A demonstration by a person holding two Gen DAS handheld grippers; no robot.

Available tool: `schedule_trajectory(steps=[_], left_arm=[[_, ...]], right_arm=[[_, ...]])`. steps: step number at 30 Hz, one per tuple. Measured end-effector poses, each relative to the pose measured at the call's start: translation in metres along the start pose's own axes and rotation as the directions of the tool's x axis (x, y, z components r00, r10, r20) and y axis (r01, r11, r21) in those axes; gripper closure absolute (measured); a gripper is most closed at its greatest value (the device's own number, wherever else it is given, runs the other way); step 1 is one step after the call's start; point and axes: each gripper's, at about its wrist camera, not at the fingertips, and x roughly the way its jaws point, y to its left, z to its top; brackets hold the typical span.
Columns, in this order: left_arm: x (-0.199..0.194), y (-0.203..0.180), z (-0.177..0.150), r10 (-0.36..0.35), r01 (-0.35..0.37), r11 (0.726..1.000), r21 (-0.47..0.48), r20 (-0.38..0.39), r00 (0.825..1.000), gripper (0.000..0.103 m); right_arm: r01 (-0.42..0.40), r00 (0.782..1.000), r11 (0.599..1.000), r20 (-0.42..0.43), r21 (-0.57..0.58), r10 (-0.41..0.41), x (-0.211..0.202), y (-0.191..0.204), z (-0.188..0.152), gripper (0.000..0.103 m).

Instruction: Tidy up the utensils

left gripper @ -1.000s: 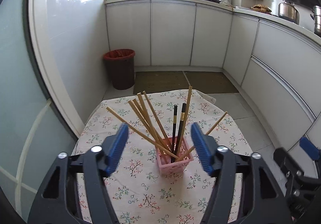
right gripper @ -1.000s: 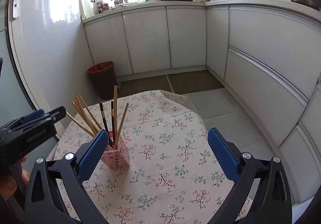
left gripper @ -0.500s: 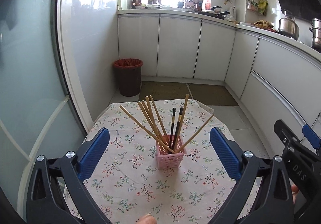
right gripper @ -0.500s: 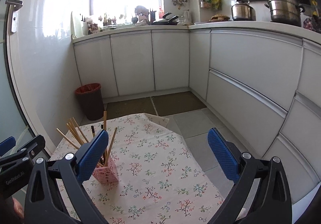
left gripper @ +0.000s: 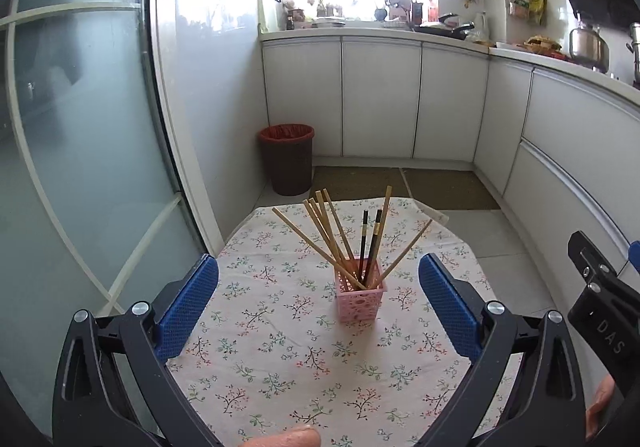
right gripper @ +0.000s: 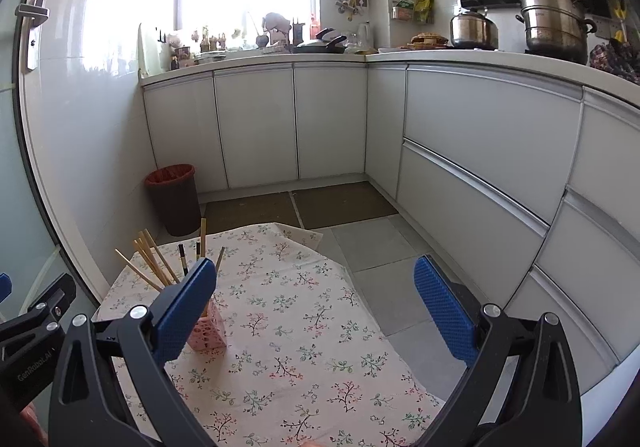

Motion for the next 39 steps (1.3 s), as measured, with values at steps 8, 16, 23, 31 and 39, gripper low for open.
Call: schedule_trajectory(steps=[8, 16, 23, 31, 39], left_arm=[[-0.020, -0.001, 0.004, -0.008, 0.008, 1.000, -0.014, 0.027, 1.000, 0.007], [-0.023, -0.002, 0.003, -0.007, 0.008, 1.000, -0.016, 0.029, 1.000, 0.007], [-0.025, -0.001, 0.002, -0.012, 0.013, 1.000, -0.017, 0.032, 0.999, 0.007], [-0.026, 0.001, 0.001, -0.014, 0.014, 1.000, -0.021, 0.035, 0.999, 0.007], [-0.026, 0.002, 0.001, -0.015, 0.015, 1.000, -0.021, 0.033, 0.999, 0.007]], right_arm=[[-0.006, 1.000, 1.000, -0.019, -0.009, 0.006, -0.008, -0.003, 0.000, 0.007], [-0.013, 0.999, 1.000, -0.040, -0.007, 0.013, -0.009, -0.004, -0.001, 0.007], [-0.016, 0.999, 1.000, -0.037, -0.009, 0.016, -0.010, -0.004, -0.001, 0.007], [-0.021, 0.999, 1.000, -0.035, -0.009, 0.021, -0.013, -0.004, 0.001, 0.007], [-0.022, 0.999, 1.000, -0.038, -0.008, 0.021, -0.014, -0.004, 0.001, 0.007]])
